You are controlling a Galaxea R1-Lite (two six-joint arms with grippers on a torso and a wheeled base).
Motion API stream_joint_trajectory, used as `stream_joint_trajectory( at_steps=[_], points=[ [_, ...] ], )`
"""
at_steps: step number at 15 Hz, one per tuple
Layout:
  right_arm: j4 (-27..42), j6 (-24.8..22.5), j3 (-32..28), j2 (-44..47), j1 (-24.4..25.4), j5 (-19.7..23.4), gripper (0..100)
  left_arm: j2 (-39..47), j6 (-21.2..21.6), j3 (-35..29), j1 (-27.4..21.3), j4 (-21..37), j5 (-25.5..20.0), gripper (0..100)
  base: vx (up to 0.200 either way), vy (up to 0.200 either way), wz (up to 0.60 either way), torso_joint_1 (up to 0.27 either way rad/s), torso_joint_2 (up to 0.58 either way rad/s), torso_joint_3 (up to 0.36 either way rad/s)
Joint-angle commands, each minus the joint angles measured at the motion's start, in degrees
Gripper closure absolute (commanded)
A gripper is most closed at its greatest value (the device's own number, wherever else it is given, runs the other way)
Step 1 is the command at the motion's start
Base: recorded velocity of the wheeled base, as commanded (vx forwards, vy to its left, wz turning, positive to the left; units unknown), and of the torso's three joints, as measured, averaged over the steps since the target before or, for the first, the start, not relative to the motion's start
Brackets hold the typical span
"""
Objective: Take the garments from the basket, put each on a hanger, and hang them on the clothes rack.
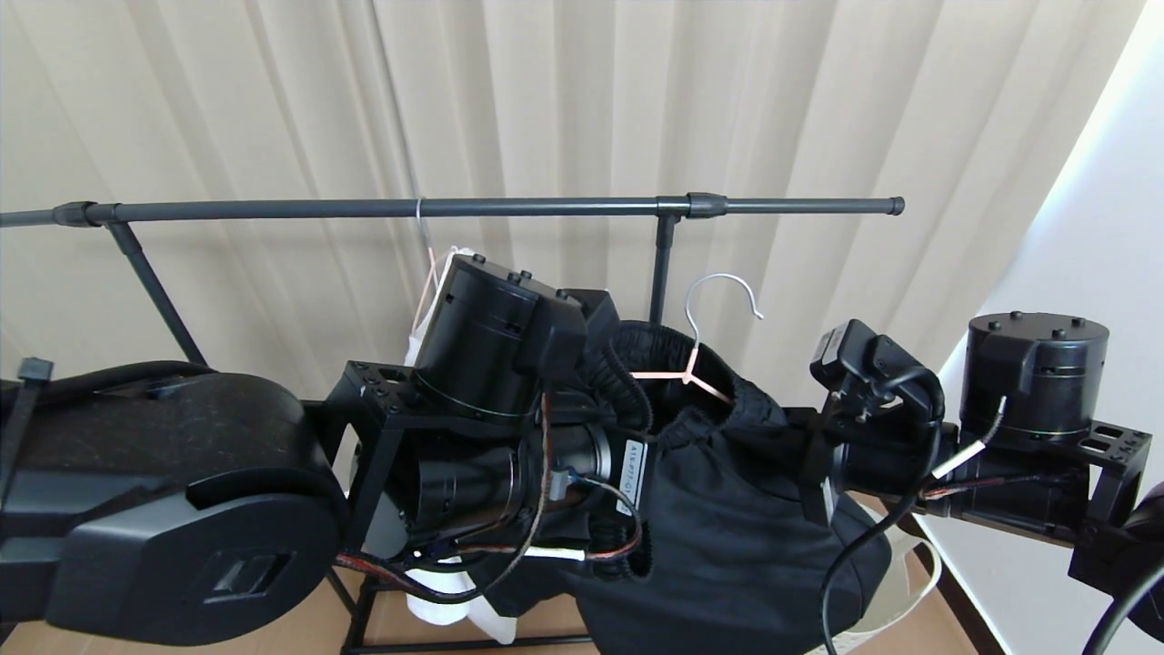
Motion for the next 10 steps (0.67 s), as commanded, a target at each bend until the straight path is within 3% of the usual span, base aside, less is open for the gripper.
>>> stream_joint_trajectory(
  at_steps=[1,5,10],
  points=[
    [-0.07,0.03,0.04,0.48,0.14,0.07,100,0.49,-0.34,-0.36,-0.15,-0.26,0.21,100,0.000,0.000,0.00,0.000,0.00,0.000],
    [-1.21,0.12,0.65,-0.75,-0.04,0.34,100,0.84,-0.43,-0.18,1.69,-0.35,5.40,100,0.000,0.000,0.00,0.000,0.00,0.000],
    [-5.52,0.12,2.32,-0.31,-0.04,0.42,100,2.07,-0.16,-0.09,1.87,-0.35,5.49,100,0.000,0.000,0.00,0.000,0.00,0.000]
  ],
)
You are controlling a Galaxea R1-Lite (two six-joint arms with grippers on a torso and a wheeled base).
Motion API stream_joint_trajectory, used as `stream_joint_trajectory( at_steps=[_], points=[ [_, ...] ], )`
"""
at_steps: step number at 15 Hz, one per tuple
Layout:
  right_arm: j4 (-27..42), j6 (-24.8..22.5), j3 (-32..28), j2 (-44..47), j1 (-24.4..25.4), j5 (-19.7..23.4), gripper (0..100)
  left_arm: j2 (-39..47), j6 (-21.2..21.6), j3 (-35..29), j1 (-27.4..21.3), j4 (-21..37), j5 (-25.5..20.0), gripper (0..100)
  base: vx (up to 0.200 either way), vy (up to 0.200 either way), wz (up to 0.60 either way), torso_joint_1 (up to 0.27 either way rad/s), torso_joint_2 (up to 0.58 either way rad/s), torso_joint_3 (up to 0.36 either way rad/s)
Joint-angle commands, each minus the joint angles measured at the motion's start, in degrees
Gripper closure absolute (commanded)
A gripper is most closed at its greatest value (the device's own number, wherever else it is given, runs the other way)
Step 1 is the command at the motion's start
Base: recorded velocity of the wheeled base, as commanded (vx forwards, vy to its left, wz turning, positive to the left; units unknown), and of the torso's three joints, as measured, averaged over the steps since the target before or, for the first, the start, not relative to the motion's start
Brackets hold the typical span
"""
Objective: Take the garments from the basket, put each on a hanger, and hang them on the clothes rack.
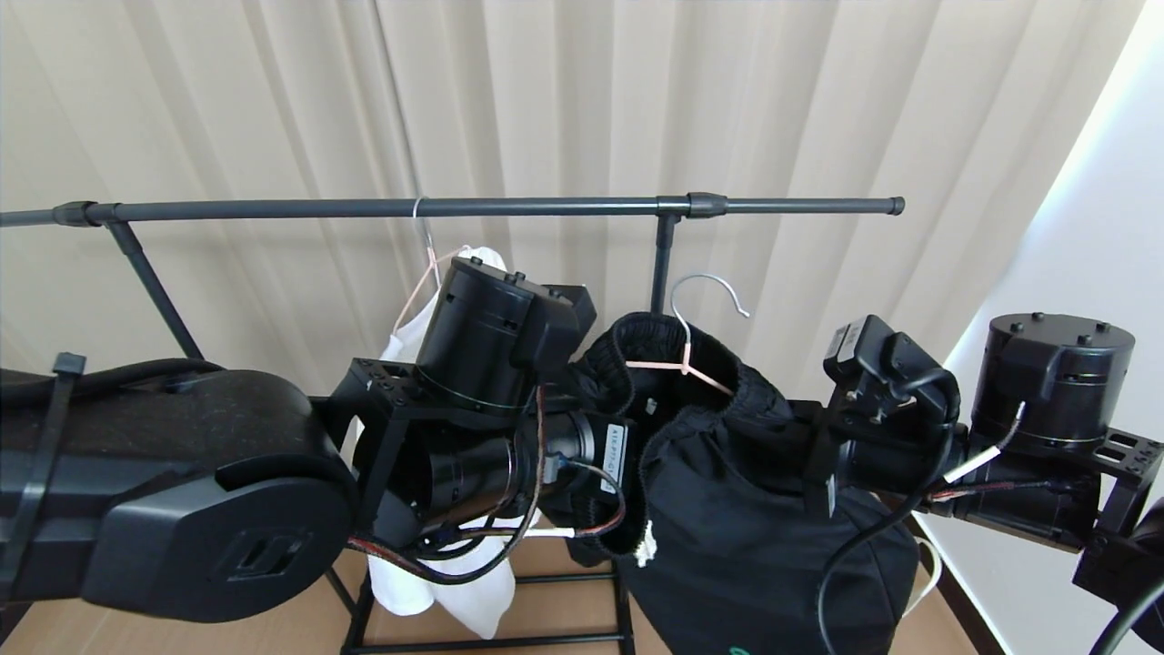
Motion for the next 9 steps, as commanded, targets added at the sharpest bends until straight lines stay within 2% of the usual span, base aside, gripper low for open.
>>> stream_joint_trajectory(
  at_steps=[1,4,8,9],
  points=[
    [0.01,-0.10,0.51,-0.07,0.01,0.01,100,1.33,0.09,-0.13,-0.10,-0.02,0.04,100,0.000,0.000,0.00,0.000,0.00,0.000],
    [-0.51,-0.01,0.77,-0.86,0.01,0.36,100,2.20,0.18,-0.39,-0.36,-0.19,-0.05,100,0.000,0.000,0.00,0.000,0.00,0.000],
    [-4.56,-0.01,2.18,-0.86,0.10,0.71,100,2.91,0.18,-0.39,-0.45,-1.33,0.04,100,0.000,0.000,0.00,0.000,0.00,0.000],
    [-4.82,-0.01,2.27,-0.95,0.10,0.80,100,3.17,0.18,-0.39,-0.36,-2.57,0.13,0,0.000,0.000,0.00,0.000,0.00,0.000]
  ],
)
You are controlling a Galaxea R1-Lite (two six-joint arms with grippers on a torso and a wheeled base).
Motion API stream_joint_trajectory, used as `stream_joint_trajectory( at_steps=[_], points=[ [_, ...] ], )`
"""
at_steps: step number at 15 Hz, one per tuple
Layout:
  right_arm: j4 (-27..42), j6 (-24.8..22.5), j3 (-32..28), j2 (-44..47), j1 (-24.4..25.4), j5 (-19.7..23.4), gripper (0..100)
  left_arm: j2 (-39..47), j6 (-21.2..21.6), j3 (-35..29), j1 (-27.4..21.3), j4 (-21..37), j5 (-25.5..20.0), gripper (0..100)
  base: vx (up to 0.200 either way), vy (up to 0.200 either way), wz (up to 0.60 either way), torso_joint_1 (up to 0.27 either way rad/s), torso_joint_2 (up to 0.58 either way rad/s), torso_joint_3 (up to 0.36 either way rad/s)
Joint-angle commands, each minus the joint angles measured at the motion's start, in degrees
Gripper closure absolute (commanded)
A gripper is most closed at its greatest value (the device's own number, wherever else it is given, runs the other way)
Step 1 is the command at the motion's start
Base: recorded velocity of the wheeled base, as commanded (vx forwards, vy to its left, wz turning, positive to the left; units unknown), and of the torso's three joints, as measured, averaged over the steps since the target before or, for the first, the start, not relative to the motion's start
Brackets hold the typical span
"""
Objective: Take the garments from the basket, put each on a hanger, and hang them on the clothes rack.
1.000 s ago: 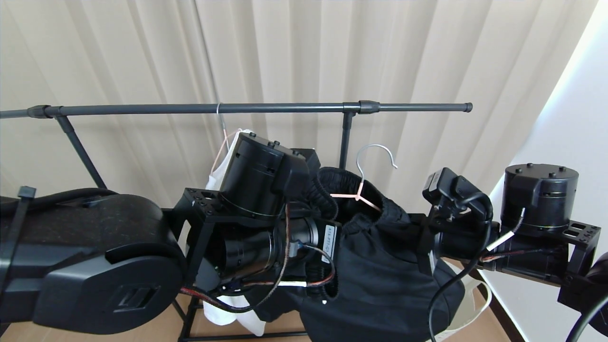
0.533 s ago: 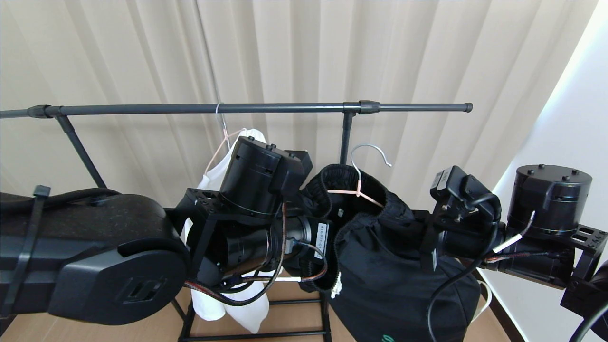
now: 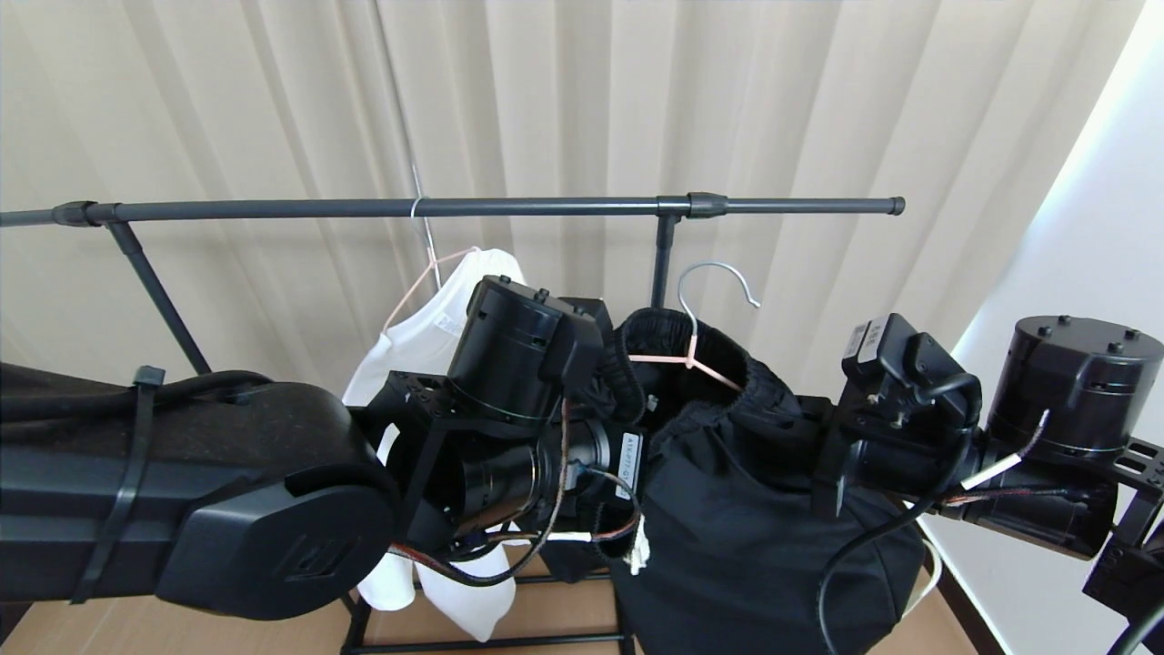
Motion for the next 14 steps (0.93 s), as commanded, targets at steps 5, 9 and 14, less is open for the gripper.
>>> stream_joint_trajectory(
  at_steps=[5,9,14],
  points=[
    [-0.28,-0.04,0.81,-0.63,0.16,1.02,100,0.41,-0.13,0.59,-0.19,-1.67,1.25,0,0.000,0.000,0.00,0.000,0.00,0.000],
    [-0.37,-0.04,0.46,-0.11,0.16,1.11,100,-1.87,-0.04,2.17,-0.62,-1.67,1.16,0,0.000,0.000,0.00,0.000,0.00,0.000],
    [-0.37,1.02,0.02,0.77,-0.02,1.81,100,-6.88,1.63,5.51,-0.98,-1.67,0.90,0,0.000,0.000,0.00,0.000,0.00,0.000]
  ],
)
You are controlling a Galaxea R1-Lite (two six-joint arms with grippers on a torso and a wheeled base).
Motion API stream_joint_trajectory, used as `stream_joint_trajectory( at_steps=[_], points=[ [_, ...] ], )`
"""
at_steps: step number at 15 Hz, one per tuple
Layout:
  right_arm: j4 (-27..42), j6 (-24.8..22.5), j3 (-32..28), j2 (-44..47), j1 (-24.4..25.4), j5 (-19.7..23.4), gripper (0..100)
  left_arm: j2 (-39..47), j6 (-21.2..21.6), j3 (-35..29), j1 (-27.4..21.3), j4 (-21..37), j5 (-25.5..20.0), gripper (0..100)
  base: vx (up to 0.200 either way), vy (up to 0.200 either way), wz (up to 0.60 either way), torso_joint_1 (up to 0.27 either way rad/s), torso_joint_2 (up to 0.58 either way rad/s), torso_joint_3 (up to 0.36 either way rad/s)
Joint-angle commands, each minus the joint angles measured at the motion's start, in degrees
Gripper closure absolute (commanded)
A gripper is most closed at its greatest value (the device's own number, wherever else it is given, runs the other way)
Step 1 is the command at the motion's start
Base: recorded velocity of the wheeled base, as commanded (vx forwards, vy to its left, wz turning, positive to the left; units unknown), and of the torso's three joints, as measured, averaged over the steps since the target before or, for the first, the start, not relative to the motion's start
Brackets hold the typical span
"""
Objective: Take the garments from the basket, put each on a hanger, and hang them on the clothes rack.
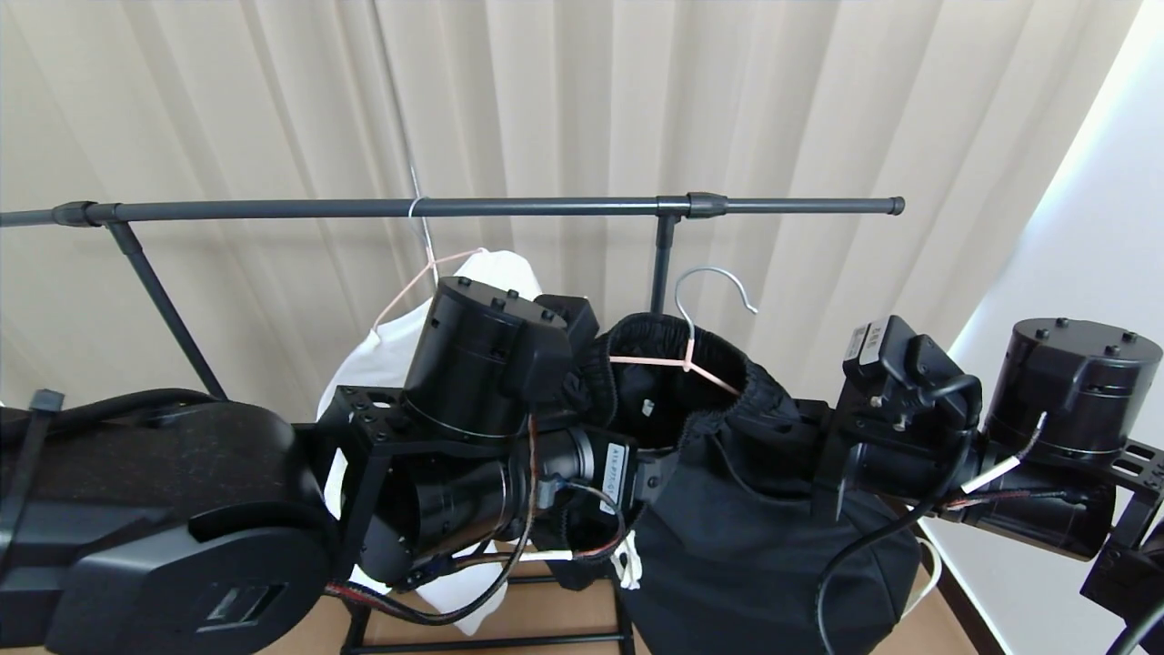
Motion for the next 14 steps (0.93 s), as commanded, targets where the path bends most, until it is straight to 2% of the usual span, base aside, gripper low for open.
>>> stream_joint_trajectory(
  at_steps=[1,3,7,9,11,12,13,14],
  points=[
    [-0.04,0.12,-0.07,0.45,-0.08,0.87,100,-3.37,0.29,1.12,0.05,-0.03,-0.12,0,0.000,0.000,0.00,0.000,0.00,0.000],
    [-0.13,0.82,-0.07,0.80,-0.17,1.22,100,-4.33,0.73,1.82,0.14,-0.03,-0.12,0,0.000,0.000,0.00,0.000,0.00,0.000],
    [-3.56,1.70,0.64,2.56,-1.75,5.70,100,-10.57,3.63,4.02,2.60,-0.03,-1.70,0,0.000,0.000,0.00,0.000,0.00,0.000],
    [-3.64,2.93,0.99,3.00,-1.75,9.40,100,-13.12,9.43,4.37,7.70,0.67,-6.36,0,0.000,0.000,0.00,0.000,0.00,0.000],
    [-3.64,2.93,1.78,3.44,-2.36,13.61,100,-14.88,17.78,5.34,13.76,2.34,-15.50,0,0.000,0.000,0.00,0.000,0.00,0.000],
    [-3.64,2.93,1.78,3.44,-2.36,13.61,100,-14.88,17.78,5.34,13.76,2.34,-15.50,0,0.000,0.000,0.00,0.000,0.00,0.000],
    [-3.73,2.93,2.31,4.23,-2.36,17.75,100,-14.53,22.00,4.72,15.70,4.71,-19.81,0,0.000,0.000,0.00,0.000,0.00,0.000],
    [-3.73,2.93,2.39,4.58,-2.36,19.59,100,-14.35,26.40,4.28,17.63,6.74,-24.03,0,0.000,0.000,0.00,0.000,0.00,0.000]
  ],
)
